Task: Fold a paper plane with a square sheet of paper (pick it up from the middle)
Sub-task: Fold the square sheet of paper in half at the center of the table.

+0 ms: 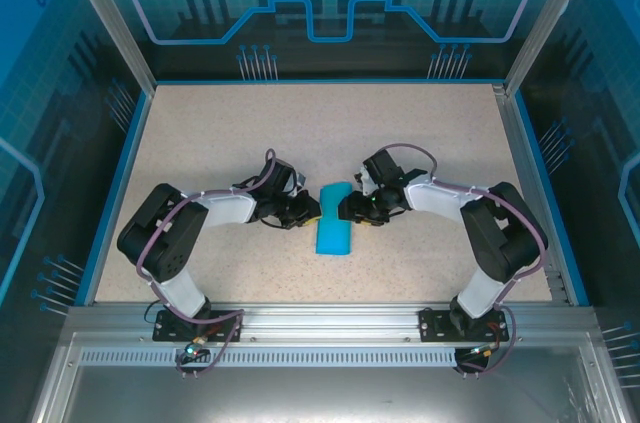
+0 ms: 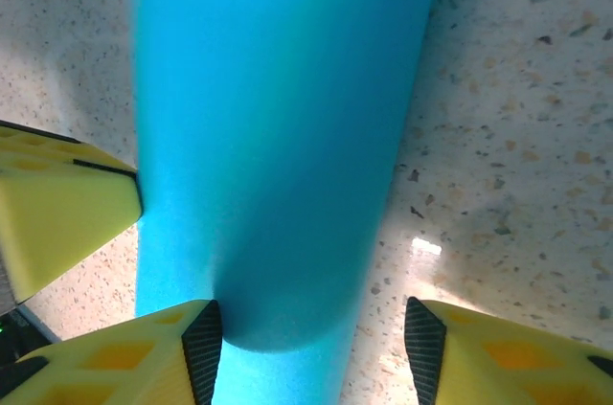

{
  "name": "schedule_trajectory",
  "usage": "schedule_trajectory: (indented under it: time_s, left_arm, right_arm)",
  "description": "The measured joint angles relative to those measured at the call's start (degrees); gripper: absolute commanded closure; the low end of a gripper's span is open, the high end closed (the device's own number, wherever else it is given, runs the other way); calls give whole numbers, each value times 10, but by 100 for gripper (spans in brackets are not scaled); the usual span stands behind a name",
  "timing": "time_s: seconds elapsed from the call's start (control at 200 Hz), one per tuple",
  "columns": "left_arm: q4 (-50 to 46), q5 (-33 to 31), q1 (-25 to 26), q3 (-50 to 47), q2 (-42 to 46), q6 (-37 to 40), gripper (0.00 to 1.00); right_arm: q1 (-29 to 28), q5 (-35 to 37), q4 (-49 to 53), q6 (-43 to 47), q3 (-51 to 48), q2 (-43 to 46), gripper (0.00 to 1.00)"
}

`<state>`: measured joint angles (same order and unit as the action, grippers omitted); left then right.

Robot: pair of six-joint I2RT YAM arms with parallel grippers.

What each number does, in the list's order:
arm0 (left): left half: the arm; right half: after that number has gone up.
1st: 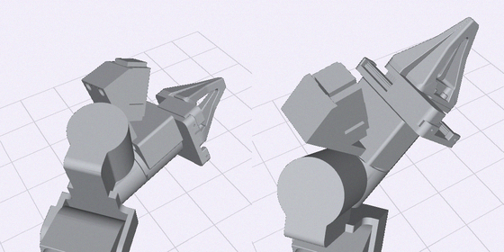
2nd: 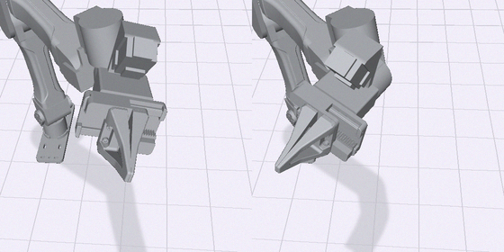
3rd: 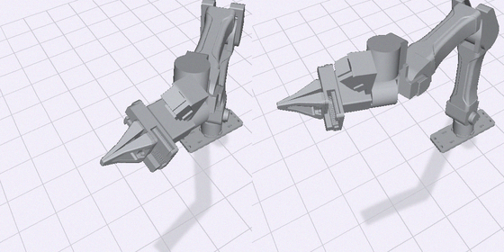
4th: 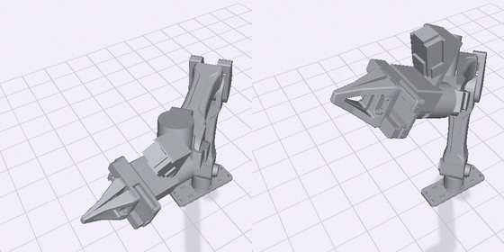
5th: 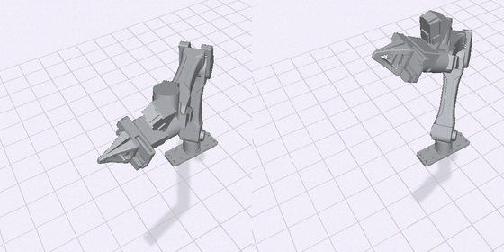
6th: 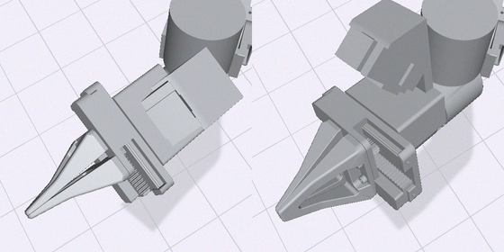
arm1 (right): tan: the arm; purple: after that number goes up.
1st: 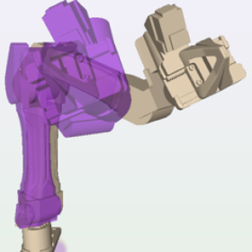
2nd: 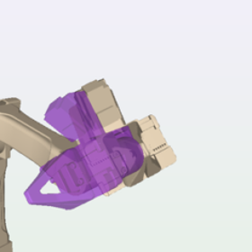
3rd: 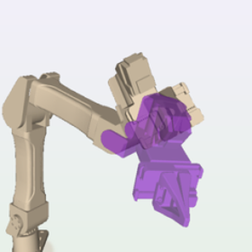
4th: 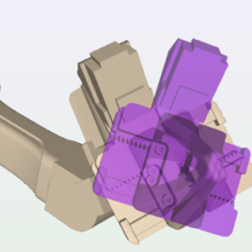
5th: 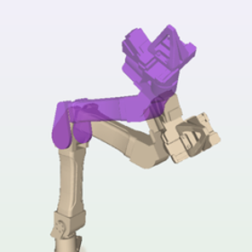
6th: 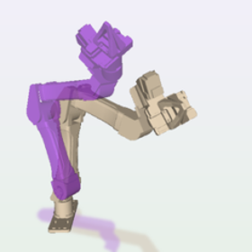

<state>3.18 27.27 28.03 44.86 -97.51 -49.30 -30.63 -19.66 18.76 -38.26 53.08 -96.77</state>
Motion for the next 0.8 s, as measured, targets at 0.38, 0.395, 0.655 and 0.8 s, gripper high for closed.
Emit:
schedule_trajectory:
  time_s: [0.38,0.395,0.655,0.8]
  left_arm:
    - [-77,-95,0,0,93,2,55]
    - [-81,-99,0,0,98,2,55]
    - [-113,-152,0,-5,130,-1,55]
    - [-120,-157,0,-5,130,-1,55]
  right_arm:
    - [-3,17,25,9,14,-26,42]
    - [-4,19,27,8,16,-26,42]
    - [-6,28,41,-7,28,-35,39]
    - [-12,35,64,-9,48,-45,36]
